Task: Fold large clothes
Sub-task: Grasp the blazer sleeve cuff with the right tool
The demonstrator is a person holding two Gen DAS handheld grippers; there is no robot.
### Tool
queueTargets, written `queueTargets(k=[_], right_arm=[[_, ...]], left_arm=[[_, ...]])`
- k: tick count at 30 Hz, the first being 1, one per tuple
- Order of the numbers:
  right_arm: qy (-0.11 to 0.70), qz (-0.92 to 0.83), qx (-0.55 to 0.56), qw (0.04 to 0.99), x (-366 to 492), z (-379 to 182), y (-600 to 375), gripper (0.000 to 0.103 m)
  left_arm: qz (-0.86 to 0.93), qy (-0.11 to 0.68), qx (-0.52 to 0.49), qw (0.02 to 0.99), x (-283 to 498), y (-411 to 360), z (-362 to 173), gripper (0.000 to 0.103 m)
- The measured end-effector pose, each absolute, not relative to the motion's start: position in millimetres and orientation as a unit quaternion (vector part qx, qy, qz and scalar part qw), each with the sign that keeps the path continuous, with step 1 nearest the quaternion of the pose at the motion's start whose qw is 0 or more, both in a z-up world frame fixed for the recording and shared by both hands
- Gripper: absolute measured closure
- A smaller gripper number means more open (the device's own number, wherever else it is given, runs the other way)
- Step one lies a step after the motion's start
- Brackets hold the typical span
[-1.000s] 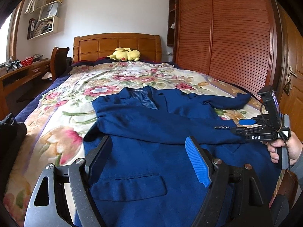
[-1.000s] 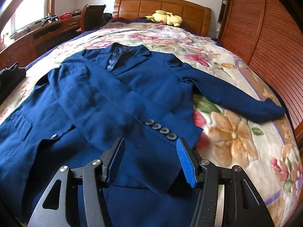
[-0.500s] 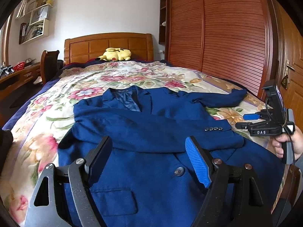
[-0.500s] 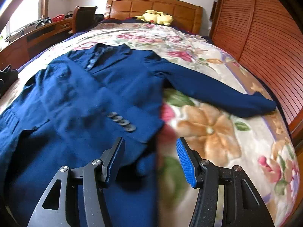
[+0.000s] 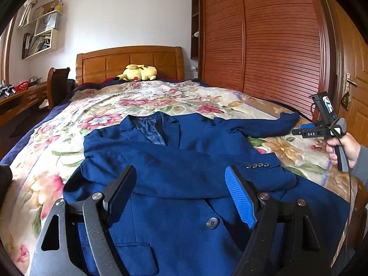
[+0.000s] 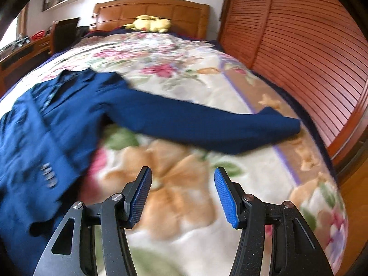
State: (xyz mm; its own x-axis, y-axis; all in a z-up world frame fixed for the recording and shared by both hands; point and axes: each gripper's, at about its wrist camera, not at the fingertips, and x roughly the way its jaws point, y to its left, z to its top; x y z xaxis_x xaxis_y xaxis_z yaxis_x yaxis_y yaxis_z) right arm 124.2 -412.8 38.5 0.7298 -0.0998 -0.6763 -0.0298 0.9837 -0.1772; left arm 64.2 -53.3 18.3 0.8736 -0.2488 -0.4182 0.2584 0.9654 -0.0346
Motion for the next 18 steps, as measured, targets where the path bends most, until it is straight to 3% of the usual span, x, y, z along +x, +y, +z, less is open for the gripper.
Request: queueTargets(k=[5, 7, 10, 18], right_arm=[[0.350, -0.055, -0.061, 0.933, 154, 40, -448, 0.044], [0.334, -0.074, -0.045, 0.939, 162, 42, -465, 0.029], [0.331, -0.097, -0.010, 0.939, 180, 39, -488, 0.020], [0.353, -0.154, 0.042, 0.922, 225, 29, -518, 0.020]], left_arm=[[-0.127, 0.224, 0.009, 0.966, 72, -53, 13, 0.023], [-0.126, 0.228, 0.009, 0.965, 74, -54, 10, 0.023], [-0.125, 0.235, 0.011, 0.964, 76, -55, 7, 0.023], [-0.125, 0.246, 0.023, 0.961, 80, -61, 0, 0.023]])
